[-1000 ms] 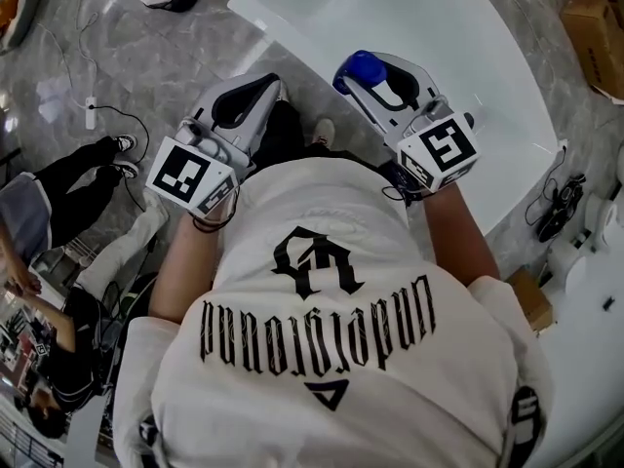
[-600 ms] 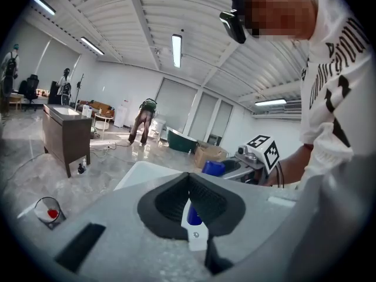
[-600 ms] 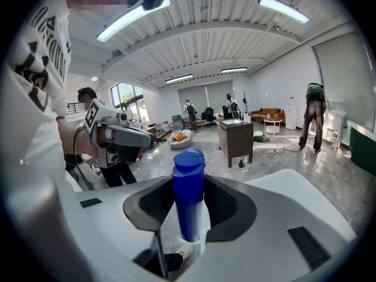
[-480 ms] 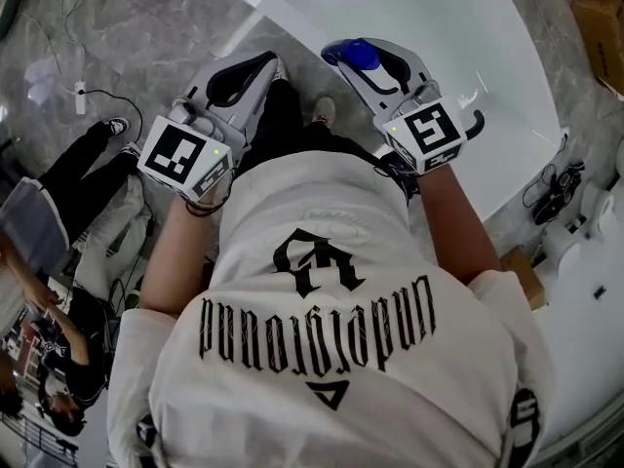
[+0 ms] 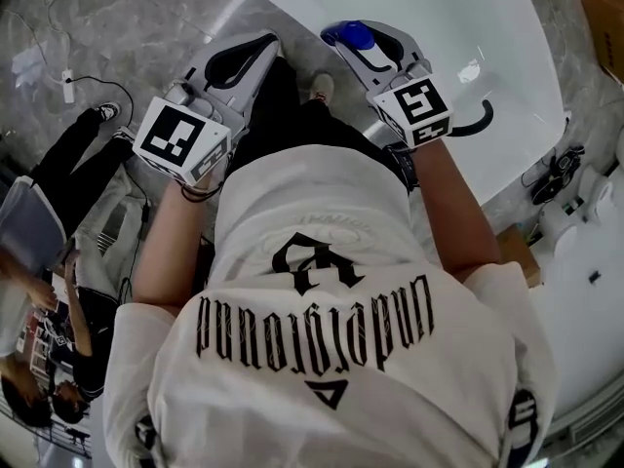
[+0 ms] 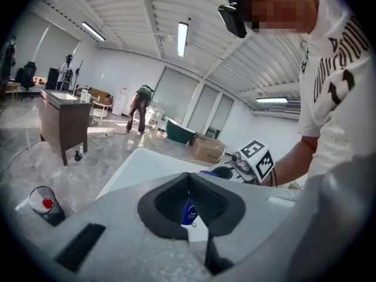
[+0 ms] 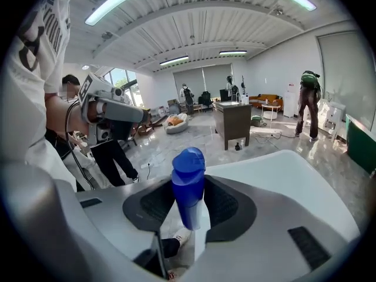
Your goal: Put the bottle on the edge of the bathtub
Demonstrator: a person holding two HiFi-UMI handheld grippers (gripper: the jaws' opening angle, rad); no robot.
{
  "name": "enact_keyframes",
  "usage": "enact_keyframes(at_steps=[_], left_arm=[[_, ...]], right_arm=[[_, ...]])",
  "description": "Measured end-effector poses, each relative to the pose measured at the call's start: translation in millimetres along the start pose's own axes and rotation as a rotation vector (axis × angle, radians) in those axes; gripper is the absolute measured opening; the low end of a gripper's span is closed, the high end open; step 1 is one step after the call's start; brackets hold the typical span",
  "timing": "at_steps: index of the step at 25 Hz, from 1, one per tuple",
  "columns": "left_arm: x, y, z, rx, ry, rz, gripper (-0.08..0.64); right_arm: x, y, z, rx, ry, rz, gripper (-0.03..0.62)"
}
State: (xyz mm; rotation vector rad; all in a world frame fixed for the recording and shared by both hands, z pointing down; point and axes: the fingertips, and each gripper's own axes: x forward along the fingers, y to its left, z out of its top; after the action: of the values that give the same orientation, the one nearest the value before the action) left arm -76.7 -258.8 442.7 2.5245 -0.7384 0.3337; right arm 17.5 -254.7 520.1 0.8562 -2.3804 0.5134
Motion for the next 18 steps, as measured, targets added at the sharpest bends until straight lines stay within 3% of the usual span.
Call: enact_keyframes(at_steps=[10,18], left_arm=[[21.3,-3.7,-25.7,-0.007,0.061,-0.036,0.015],[53.5,-1.6,-44.3,0.049,0.134,-0.091,0.015]], right_arm=[[20.4,-10.4,-39.5,-0.048,0.070,-0.021,0.156],[45.3,-29.7,-63.4,-0.076,0.133,-0.002,0.156]])
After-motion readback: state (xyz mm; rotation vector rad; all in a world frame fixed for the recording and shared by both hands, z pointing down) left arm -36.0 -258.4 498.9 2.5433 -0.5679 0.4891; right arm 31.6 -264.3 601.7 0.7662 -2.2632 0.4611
